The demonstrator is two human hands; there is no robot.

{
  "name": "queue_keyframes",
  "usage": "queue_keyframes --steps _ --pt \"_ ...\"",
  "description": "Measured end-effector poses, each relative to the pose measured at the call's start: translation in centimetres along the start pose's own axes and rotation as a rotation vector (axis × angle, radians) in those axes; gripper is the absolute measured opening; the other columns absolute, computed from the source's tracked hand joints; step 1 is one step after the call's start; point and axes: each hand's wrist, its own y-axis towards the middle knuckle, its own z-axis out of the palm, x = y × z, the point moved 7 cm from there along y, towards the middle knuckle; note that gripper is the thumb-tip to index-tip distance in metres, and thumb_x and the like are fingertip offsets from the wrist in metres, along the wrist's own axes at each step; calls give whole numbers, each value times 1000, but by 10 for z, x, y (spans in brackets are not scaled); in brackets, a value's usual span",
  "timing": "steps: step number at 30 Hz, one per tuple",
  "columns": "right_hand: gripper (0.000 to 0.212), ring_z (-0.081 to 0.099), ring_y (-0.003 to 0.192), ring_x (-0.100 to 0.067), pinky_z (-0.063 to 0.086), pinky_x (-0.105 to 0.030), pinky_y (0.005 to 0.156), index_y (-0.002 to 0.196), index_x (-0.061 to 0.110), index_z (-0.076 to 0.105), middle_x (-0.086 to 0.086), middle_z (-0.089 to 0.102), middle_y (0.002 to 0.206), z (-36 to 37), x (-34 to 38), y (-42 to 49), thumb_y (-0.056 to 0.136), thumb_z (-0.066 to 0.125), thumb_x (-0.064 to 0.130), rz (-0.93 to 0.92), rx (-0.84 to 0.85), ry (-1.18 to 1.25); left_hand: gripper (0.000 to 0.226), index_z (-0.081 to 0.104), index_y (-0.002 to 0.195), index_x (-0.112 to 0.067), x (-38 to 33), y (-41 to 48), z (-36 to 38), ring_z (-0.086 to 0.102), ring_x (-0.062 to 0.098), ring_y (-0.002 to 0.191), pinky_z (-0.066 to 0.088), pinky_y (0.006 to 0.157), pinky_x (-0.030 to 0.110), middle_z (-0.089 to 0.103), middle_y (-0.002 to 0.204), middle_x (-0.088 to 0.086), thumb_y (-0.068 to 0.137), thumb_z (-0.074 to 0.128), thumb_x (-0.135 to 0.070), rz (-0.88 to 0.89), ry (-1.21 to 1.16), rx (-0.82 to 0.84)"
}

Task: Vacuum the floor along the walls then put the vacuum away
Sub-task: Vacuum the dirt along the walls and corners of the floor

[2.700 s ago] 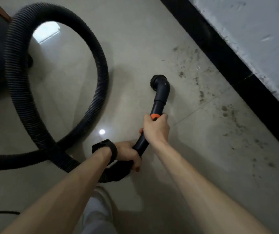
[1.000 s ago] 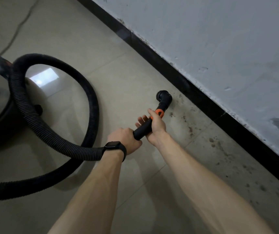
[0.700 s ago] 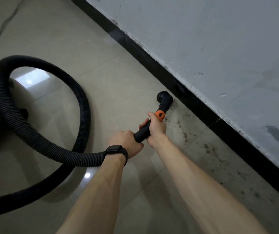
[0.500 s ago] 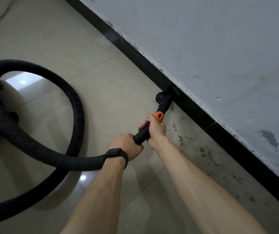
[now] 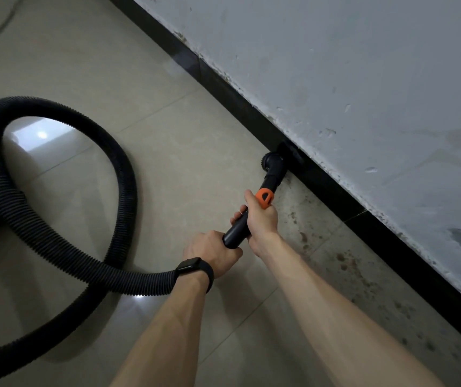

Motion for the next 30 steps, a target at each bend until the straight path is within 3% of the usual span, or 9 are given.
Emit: queue_keyframes --steps 6,8,11,13,16,23,27,30 --pt "28 59 48 -15 55 -33 56 87 12 55 4 58 56 11 13 14 94 73 33 -26 50 -149 27 59 70 -30 1 9 12 61 16 55 44 48 25 63 61 -6 60 56 -55 -81 -175 -3" --pt "31 62 51 -15 58 -34 57 89 12 57 3 60 58 21 22 20 96 71 38 -53 83 -238 27 62 70 -29 0 15 12 64 18 55 52 50 30 66 60 -4 57 58 -52 -114 -299 10" --pt "42 74 71 -20 63 -38 66 107 11 57 -4 70 80 36 37 29 97 66 50 -68 157 -460 28 65 72 -28 3 30 5 66 18 55 56 54 32 67 54 -7 54 62 -49 -156 -436 19" --pt "39 75 83 -22 65 -41 74 108 11 58 -7 71 92 42 43 36 99 64 49 -56 194 -561 28 64 74 -28 6 41 1 65 15 52 52 51 27 65 50 -12 54 63 -48 -159 -464 19" --pt "29 75 73 -18 61 -34 63 109 11 58 -5 69 91 58 46 42 103 62 38 -42 228 -520 27 64 74 -29 10 53 -6 65 14 50 52 50 26 65 50 -10 55 63 -48 -152 -443 -11" --pt "28 73 79 -23 60 -40 69 111 10 56 -6 65 92 104 55 58 105 60 37 -15 257 -498 29 62 71 -30 24 90 -42 66 20 58 59 62 36 68 61 -4 53 58 -53 -148 -329 -118" --pt "25 71 80 -24 61 -47 81 102 11 56 -7 63 88 115 58 58 104 62 35 -5 246 -502 31 66 73 -24 30 101 -48 67 20 53 59 58 34 68 54 -4 51 63 -45 -144 -385 -28" --pt "27 72 78 -25 62 -48 81 105 9 56 -7 64 88 117 57 52 103 63 36 -32 217 -523 33 67 75 -19 31 99 -49 64 20 48 58 54 33 67 52 -3 51 65 -41 -118 -439 40"
